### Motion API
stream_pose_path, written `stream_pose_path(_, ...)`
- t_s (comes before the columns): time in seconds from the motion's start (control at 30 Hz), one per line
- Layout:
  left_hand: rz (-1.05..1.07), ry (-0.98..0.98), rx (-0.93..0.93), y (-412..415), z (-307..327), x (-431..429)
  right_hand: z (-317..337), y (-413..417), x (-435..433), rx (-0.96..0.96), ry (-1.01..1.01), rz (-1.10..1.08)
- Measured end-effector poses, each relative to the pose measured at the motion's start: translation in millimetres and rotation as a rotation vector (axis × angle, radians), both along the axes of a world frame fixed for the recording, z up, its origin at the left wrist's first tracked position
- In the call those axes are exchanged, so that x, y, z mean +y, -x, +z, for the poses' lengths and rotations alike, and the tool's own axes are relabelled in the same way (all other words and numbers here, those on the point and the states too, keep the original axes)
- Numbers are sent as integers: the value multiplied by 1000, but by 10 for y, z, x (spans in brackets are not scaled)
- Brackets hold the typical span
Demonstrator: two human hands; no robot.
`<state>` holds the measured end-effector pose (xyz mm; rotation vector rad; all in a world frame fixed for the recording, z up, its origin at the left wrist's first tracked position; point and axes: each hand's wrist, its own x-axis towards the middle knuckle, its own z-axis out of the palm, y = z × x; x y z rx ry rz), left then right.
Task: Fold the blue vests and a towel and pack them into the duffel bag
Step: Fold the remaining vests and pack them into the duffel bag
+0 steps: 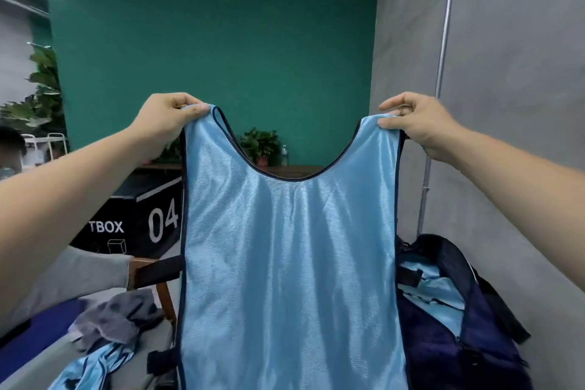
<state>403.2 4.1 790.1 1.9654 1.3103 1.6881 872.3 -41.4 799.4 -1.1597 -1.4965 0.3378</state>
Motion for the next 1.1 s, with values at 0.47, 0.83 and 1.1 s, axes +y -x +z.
stream_pose_path(0.47,88,128,65,-99,-943,1559,-938,-7,1523,-84,165,-97)
stream_pose_path(0.83,164,259,152,-131,-1758,2513,-1698,-25,2620,-185,271,-149)
stream_pose_path(1.1,229,310,188,-175,-2198,3144,-2244,82,3367,-246,329,-199)
